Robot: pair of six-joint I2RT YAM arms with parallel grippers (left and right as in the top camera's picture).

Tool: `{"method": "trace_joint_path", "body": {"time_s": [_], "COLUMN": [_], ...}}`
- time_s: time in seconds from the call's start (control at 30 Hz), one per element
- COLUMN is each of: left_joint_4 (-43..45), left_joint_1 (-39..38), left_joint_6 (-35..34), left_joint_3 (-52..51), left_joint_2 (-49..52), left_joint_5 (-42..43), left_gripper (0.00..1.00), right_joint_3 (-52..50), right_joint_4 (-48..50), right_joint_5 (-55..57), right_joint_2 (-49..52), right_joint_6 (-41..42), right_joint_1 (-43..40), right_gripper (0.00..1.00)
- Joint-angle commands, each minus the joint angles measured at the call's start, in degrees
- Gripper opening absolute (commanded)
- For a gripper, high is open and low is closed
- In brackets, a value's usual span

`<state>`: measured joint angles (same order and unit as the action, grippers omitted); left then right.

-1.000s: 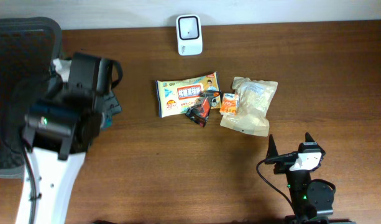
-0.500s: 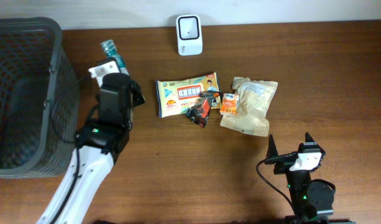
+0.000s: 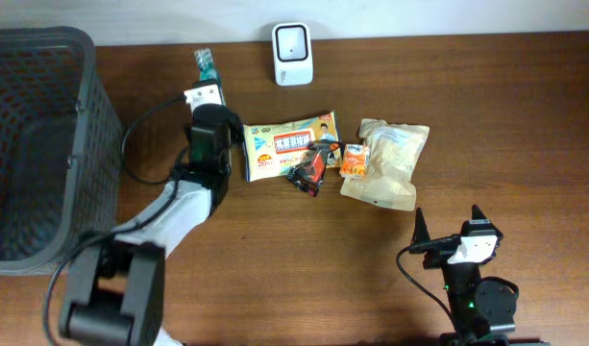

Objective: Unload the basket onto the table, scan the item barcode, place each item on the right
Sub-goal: 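Lay the bottle down near the scanner and open the left gripper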

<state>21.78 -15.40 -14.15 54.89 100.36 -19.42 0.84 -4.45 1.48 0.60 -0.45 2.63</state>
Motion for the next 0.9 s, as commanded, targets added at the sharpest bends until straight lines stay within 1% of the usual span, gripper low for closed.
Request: {"method": "trace_joint_path", "body": {"time_s": [0.0, 0.13, 0.4, 0.5, 0.67, 0.73, 0.77, 0.87], "left_joint_4": [9.38, 14.91, 18.51, 18.73, 18.99, 17.86, 17.27, 14.05], "left_joint_1": [0.17, 0.17, 0.20, 0.20, 0.11, 0.02, 0.02, 0.02], "left_joint_6": [1.03, 1.01, 1.03, 1.05, 8.33, 9.60, 9.60, 9.55], "left_joint_3": [0.44, 0.44, 0.46, 0.46, 0.46, 0.44, 0.44, 0.44], "left_joint_2": [4.87, 9.44, 16.52, 16.74, 16.39, 15.56, 14.93, 10.91], "left_joint_5": [-0.22, -0.20, -0.26, -0.28, -0.26, -0.26, -0.26, -0.24], "left_gripper": [0.18, 0.18, 0.20, 0.21, 0.28, 0.33, 0.38, 0.62], "right_joint_3": [-0.52, -0.52, -0.52, -0.52, -0.52, -0.52, -0.52, -0.52], "right_joint_4": [-0.17, -0.17, -0.17, -0.17, -0.17, -0.17, -0.17, -0.15], "right_joint_5": [0.09, 0.09, 0.09, 0.09, 0.09, 0.09, 0.09, 0.09], "right_joint_2": [-0.39, -0.39, -0.39, -0.39, -0.39, -0.39, -0.39, -0.39], "right_joint_6": [-0.39, -0.37, -0.37, -0.39, -0.39, -0.37, -0.37, -0.37], "right_joint_1": [0.35, 0.35, 0.35, 0.35, 0.35, 0.35, 0.35, 0.35], "right_gripper": [0.99, 0.99, 0.99, 0.99, 0.99, 0.99, 0.99, 0.99]}}
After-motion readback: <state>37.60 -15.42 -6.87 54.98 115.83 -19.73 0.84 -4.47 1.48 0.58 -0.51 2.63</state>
